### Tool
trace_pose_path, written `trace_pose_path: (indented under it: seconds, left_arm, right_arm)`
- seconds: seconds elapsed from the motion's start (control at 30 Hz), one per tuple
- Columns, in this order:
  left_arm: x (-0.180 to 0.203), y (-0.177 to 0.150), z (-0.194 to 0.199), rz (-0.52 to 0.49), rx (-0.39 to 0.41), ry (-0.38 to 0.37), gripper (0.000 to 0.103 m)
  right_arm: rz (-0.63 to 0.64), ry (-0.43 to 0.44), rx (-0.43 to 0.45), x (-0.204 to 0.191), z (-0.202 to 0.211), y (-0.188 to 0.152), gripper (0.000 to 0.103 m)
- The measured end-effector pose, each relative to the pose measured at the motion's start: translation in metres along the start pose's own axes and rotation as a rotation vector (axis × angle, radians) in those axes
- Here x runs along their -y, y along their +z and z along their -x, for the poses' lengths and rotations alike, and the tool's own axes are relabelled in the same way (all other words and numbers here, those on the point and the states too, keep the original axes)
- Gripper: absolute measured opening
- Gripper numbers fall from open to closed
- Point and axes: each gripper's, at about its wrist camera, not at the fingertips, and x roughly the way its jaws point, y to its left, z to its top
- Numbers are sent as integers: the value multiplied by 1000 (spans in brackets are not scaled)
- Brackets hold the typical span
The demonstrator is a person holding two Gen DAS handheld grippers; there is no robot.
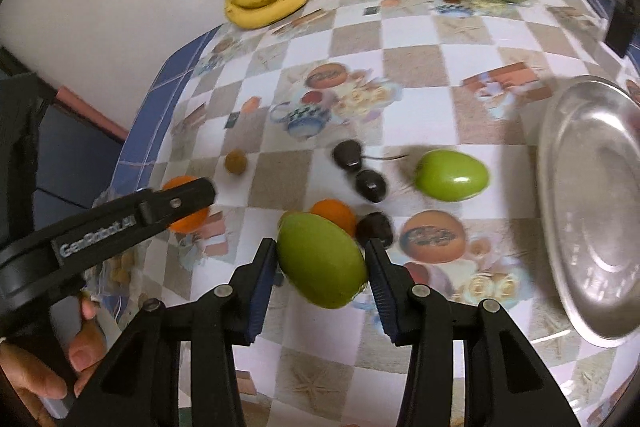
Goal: Organize fruits
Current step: 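Carry the orange into the steel bowl with the left gripper while the right gripper drops the mango there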
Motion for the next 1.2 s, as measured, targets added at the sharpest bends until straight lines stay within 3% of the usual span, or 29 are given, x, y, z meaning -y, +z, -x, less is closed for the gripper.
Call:
trace_pose_path:
  seconds: [0.1,0.57,0.87,1.2]
  left_arm:
    - [13,0,5,-6,10,-3,42]
    - [100,-6,4,-101,25,-49,42]
    - [175,-15,-13,-198,-3,-121,42]
    - [238,-29,-42,-288,-34,-164,42]
  right_arm:
    - [-33,-12,18,14,9,4,47]
    - [-200,-231,153,101,61,17,47]
    - [-361,-301,202,167,85,19,47]
    - [-464,-343,225,211,94,21,47]
